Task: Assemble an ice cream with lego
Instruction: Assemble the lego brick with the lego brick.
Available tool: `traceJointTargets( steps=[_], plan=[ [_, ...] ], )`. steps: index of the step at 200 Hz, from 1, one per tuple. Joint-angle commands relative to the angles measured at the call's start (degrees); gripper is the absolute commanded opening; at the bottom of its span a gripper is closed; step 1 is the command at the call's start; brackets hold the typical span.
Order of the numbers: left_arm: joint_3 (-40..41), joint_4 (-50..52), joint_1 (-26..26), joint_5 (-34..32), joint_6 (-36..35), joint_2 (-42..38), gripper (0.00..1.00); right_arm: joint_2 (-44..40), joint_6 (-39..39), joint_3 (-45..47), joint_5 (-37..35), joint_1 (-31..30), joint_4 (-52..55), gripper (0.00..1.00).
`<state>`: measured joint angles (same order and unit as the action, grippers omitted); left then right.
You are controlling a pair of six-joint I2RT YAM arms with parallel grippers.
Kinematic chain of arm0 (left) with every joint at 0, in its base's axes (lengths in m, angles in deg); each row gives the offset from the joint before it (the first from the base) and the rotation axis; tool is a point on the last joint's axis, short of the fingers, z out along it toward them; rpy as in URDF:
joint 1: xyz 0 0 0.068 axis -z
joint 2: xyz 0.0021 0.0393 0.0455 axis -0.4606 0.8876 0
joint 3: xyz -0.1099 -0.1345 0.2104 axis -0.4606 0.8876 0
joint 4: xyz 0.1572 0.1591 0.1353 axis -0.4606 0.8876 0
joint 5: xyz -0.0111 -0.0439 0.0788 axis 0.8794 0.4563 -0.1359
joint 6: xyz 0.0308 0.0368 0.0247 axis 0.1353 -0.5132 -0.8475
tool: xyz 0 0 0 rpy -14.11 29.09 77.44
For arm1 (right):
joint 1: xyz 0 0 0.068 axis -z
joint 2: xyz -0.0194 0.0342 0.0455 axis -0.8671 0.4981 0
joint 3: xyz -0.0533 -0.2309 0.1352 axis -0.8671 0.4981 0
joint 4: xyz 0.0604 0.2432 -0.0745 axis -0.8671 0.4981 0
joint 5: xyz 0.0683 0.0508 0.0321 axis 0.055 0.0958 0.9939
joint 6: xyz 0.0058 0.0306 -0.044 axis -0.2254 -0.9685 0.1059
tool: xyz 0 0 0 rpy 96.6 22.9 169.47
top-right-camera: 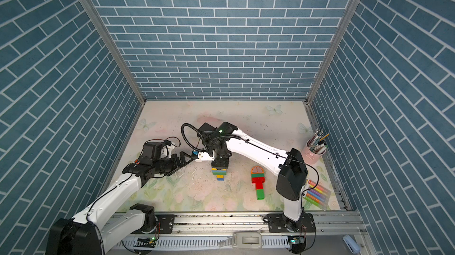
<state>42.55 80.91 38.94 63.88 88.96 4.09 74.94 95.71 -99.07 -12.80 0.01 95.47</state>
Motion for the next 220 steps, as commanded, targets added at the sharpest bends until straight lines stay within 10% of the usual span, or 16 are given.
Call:
traceJointTargets(
  steps=[1,220],
  plan=[
    [-1.01,1.4,-0.43,0.27,-1.11,-0.54,1.0,5.6,5.66,4.83,-5.12,-0.15,2.78,0.0],
    [-2.84,3.32,-0.52,-0.34,-1.34,-1.83,1.0,3.97,5.95,0.18,-3.59,0.0,4.69,0.3]
  ],
)
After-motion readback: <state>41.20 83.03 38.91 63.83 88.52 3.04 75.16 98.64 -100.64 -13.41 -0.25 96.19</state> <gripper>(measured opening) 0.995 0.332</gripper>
